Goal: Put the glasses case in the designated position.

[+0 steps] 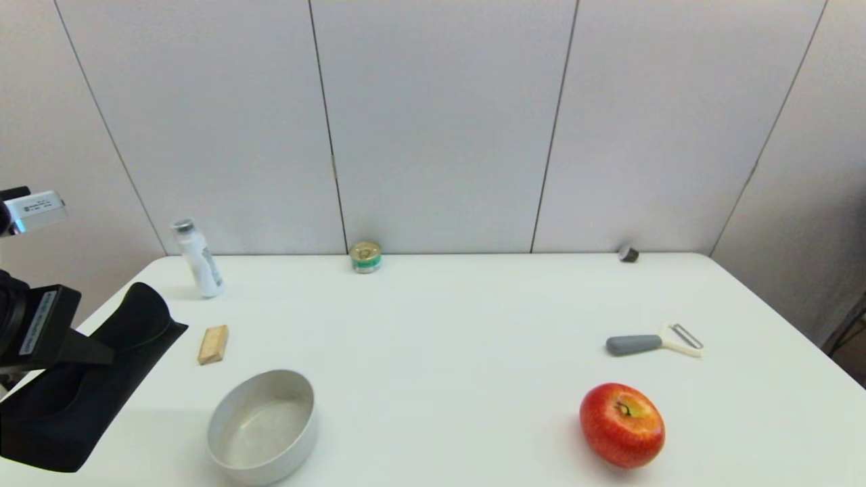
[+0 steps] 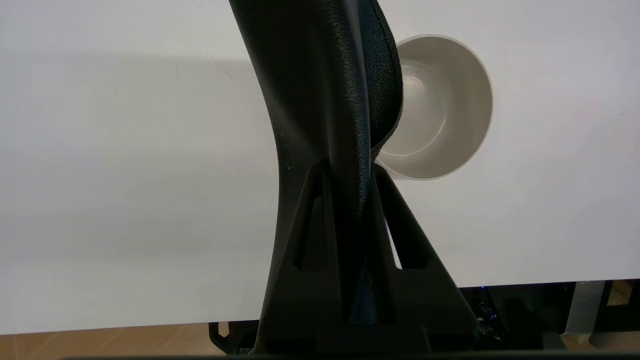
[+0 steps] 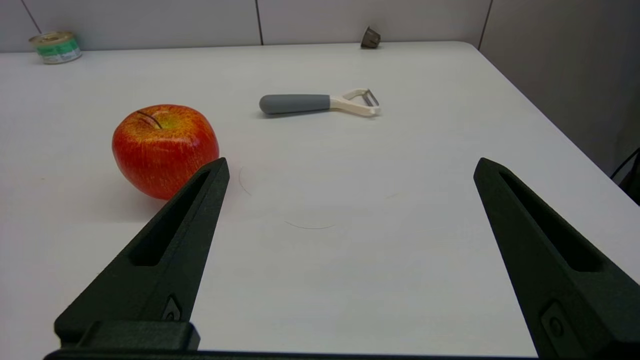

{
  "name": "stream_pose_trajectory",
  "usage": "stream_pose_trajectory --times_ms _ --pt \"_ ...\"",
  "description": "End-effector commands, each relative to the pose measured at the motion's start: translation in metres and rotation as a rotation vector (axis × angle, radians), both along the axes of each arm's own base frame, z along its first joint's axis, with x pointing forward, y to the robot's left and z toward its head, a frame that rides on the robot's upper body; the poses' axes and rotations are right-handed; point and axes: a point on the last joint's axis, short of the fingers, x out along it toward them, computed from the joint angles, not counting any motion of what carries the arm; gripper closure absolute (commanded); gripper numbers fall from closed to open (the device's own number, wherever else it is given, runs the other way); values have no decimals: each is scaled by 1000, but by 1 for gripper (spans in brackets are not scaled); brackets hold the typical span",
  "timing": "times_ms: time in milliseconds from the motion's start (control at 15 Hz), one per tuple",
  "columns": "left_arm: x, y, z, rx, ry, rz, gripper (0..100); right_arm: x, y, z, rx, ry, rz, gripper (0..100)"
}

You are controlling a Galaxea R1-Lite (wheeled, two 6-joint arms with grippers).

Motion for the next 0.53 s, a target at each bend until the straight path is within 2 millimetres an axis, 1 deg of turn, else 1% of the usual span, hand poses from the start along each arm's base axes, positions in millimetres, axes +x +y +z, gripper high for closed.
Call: stream_pose_trajectory --times_ms 67,533 --pt "2 3 -4 -1 26 23 100 0 0 0 0 1 1 0" --pt "3 6 -6 -12 23 60 100 0 0 0 0 1 -1 0"
